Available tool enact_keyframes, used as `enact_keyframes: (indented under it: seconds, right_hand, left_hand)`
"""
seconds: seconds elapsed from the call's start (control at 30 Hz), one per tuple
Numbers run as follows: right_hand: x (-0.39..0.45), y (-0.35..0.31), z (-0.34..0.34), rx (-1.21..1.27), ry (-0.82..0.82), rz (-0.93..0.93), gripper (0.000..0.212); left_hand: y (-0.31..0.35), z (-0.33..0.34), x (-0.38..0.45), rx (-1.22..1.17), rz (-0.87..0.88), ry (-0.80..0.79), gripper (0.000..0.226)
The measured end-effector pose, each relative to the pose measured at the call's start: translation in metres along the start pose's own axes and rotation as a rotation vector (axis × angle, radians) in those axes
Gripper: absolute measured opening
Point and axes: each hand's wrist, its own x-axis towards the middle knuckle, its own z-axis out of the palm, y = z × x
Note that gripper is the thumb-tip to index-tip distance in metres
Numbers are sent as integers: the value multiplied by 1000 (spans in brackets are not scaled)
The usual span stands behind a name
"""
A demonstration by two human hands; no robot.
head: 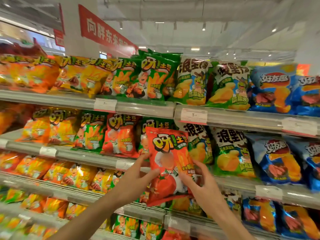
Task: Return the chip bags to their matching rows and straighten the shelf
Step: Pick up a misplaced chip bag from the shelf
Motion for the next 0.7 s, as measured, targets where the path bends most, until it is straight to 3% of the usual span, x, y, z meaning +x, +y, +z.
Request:
enact_keyframes:
  seconds: [0.47, 0.7]
  right_hand:
    - [23, -121, 314, 131, -244, -123, 60]
    - [57, -164, 450, 157, -387, -168, 78]
  left_hand:
    - [-65, -313, -94, 100, 30, 312, 57]
    - [-108, -436, -123, 89, -13, 450, 56]
